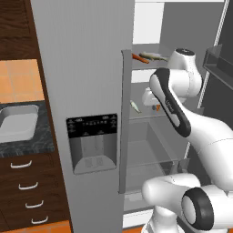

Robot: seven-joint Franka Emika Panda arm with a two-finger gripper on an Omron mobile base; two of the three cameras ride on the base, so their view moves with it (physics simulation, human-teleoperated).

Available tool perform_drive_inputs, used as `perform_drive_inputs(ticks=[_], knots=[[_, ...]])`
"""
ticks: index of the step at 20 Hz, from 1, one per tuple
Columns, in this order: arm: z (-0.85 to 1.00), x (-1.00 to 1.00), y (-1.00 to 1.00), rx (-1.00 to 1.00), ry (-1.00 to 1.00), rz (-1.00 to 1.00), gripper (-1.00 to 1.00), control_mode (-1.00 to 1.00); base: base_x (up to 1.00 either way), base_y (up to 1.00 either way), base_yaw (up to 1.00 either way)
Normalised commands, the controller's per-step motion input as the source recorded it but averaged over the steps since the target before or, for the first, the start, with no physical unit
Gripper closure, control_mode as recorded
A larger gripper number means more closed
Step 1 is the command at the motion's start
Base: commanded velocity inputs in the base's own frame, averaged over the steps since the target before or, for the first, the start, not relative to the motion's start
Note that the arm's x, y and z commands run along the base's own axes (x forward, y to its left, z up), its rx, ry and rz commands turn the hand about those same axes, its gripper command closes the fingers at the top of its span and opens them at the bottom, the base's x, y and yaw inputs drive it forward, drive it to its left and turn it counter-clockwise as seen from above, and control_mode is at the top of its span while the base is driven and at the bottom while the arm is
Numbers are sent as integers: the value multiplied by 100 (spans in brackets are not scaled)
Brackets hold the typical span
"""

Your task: Place one carrot and one fish in each tupperware on the nearby counter, to pack two identical lunches.

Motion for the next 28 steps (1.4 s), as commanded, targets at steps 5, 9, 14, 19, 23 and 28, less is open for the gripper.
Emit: perform_drive_inputs(ticks=[5, 9, 14, 19, 23, 28], knots=[[-5, 1, -12, 0, 0, -2, -100, -100, 0, 0, 0], [-23, 45, -51, 0, 0, -15, -100, -100, 0, 0, 0], [-34, 70, -20, -10, 0, -25, -100, -100, 0, 0, 0], [-35, 64, -11, -13, 0, -22, -100, -100, 0, 0, 0], [-39, 47, -28, -7, 0, -12, -100, -100, 0, 0, 0], [-33, 51, -32, -2, 0, -5, -100, -100, 0, 0, 0]])
